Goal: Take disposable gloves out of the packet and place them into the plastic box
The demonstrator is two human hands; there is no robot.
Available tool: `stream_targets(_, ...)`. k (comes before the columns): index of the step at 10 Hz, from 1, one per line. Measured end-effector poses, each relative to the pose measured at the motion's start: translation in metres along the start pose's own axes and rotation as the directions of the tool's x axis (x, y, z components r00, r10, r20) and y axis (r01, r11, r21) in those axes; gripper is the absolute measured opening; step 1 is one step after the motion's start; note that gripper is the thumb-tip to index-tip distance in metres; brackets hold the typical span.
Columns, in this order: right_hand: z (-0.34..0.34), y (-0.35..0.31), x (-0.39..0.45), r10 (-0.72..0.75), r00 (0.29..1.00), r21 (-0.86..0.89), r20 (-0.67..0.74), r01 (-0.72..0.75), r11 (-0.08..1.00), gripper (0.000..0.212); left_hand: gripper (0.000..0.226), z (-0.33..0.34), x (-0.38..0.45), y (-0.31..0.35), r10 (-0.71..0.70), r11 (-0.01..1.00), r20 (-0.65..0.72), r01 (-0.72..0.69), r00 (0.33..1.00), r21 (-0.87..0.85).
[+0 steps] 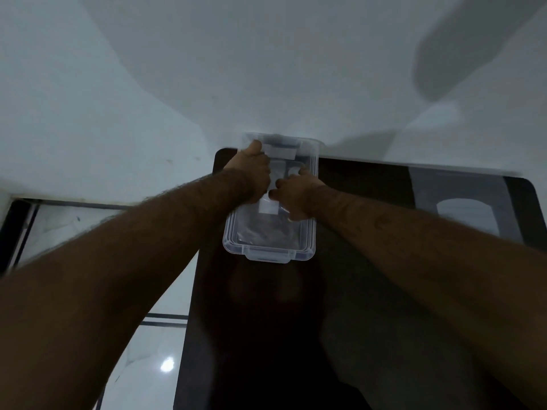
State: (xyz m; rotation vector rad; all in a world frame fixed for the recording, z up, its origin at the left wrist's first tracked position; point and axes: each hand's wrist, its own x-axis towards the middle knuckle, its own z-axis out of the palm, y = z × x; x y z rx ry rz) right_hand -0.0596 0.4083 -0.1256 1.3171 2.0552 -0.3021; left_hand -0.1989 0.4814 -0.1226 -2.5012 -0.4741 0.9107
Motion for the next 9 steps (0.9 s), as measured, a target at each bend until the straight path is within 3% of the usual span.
stream_targets(1, -0.001, 0.000, -0.003, -0.002, 1.000, 0.008, -0.006, 0.002, 1.000, 0.076, 0.053, 0.001, -0.001, 0.004, -0.059, 0.998, 0.113, 0.061, 0.992, -0.020)
stream_targets(2, -0.003, 0.000, -0.009, 0.003, 1.000, -0.001, 0.002, -0.003, 1.000, 0.072, 0.048, 0.002, -0.005, 0.002, -0.073, 0.995, 0.153, 0.082, 0.985, -0.054)
stream_targets(3, -0.007, -0.003, -0.020, 0.018, 1.000, -0.011, -0.021, -0.019, 1.000, 0.061, 0.031, 0.006, -0.020, 0.007, -0.064, 0.987, 0.070, 0.073, 0.995, -0.142)
stream_targets(5, 0.007, -0.016, -0.052, 0.029, 0.993, 0.051, -0.116, -0.024, 0.998, 0.048, 0.038, 0.005, -0.086, 0.042, -0.068, 0.953, -0.081, 0.040, 0.994, -0.300)
stream_targets(8, 0.009, -0.025, -0.128, 0.080, 0.940, 0.212, -0.333, -0.008, 0.977, 0.053, 0.055, -0.032, -0.140, 0.093, -0.316, 0.755, -0.099, 0.187, 0.944, -0.628)
stream_targets(9, 0.006, -0.016, -0.161, 0.165, 0.887, 0.234, -0.431, -0.066, 0.970, 0.060, 0.054, -0.058, -0.147, 0.091, -0.470, 0.693, -0.199, 0.219, 0.860, -0.687)
